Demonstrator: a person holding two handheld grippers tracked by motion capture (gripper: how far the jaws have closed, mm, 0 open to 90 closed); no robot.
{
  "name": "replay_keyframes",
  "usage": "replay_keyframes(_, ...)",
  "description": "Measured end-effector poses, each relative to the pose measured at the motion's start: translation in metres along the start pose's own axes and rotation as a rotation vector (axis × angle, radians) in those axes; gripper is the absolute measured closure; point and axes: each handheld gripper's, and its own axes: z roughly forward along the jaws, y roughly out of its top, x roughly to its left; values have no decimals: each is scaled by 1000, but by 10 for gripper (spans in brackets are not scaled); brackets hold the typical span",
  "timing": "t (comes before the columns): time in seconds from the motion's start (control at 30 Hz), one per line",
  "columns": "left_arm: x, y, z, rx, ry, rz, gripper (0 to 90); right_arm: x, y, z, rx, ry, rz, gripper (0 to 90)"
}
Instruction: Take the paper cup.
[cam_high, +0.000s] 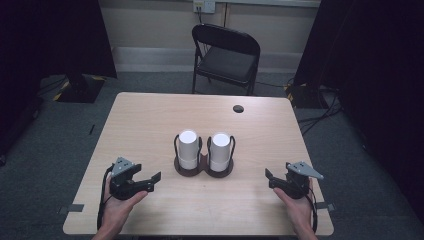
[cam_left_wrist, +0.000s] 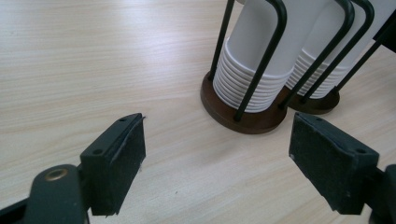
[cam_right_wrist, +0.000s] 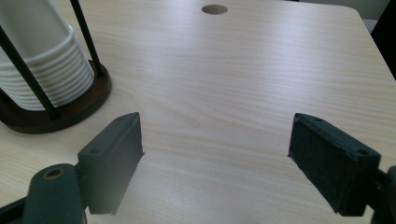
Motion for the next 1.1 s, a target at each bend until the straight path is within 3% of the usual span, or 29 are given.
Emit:
replay_keyframes(0.17,1,0,0,-7,-7,6,214,1,0,-2,12,34,3,217)
replay_keyframes(0.37,1,-1,0,1,-18,21,212,2,3,-5,-18,82,25,266)
replay_keyframes(0.5,0,0,0,-7,-28,27,211,5,4,-6,-25,107,5,278)
replay_keyframes(0.6,-2,0,0,2,-41,44,222,7,4,-7,-22,99,-8,291)
replay_keyframes(0.77,-7,0,0,5,-59,69,228,12,5,-9,-16,145,-6,290)
replay_keyframes(1.03,-8,-1,-1,3,-50,64,227,22,14,-13,-34,228,-8,282)
replay_keyframes(1.1,-8,0,-1,-7,-45,51,217,24,17,-12,-11,259,2,284)
